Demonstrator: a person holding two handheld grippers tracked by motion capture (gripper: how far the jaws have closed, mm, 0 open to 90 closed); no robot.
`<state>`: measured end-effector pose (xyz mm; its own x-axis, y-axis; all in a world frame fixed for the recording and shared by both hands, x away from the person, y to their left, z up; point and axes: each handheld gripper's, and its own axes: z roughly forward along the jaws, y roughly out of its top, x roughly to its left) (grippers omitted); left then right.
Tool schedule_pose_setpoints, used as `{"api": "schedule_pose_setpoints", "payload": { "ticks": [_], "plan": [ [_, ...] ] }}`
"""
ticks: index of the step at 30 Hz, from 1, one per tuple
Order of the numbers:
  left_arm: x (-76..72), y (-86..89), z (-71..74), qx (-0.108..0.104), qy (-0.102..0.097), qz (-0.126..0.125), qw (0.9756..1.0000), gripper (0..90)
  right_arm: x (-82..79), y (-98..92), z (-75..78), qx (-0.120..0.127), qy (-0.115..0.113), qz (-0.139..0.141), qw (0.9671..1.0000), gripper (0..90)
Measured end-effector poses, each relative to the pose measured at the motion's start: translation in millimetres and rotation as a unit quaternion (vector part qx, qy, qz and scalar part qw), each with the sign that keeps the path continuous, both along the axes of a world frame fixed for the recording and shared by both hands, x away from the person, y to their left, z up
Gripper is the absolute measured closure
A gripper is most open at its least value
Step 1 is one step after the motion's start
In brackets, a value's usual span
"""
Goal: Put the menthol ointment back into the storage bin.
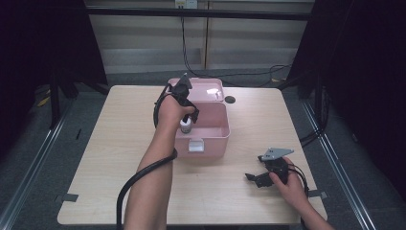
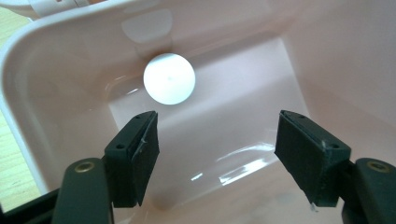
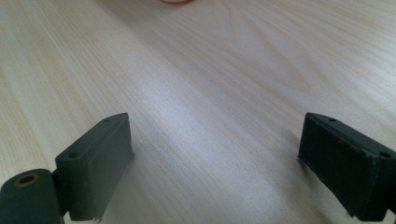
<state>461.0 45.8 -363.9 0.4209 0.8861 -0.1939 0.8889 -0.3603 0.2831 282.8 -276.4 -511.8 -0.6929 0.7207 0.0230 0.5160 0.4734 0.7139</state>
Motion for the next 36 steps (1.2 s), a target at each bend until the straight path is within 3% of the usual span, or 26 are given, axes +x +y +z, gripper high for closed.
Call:
{"api": "schedule_pose_setpoints", "payload": {
  "ticks": [10, 24, 36],
  "plan": [
    [-12.6, 10.6, 13.5, 0.004, 0.002, -0.032, 0.9995, 29.3, 0.0, 0.0, 0.0, 0.0, 0.0, 0.0, 1.0, 9.0],
    [-27.2, 29.2, 31.5, -0.006, 0.005, -0.038, 0.9992, 29.3, 0.0, 0.0, 0.0, 0.0, 0.0, 0.0, 1.0, 9.0],
    [-41.2, 44.1, 47.6, -0.018, 0.0, -0.061, 0.998, 29.3, 0.0, 0.0, 0.0, 0.0, 0.0, 0.0, 1.0, 9.0]
  ]
}}
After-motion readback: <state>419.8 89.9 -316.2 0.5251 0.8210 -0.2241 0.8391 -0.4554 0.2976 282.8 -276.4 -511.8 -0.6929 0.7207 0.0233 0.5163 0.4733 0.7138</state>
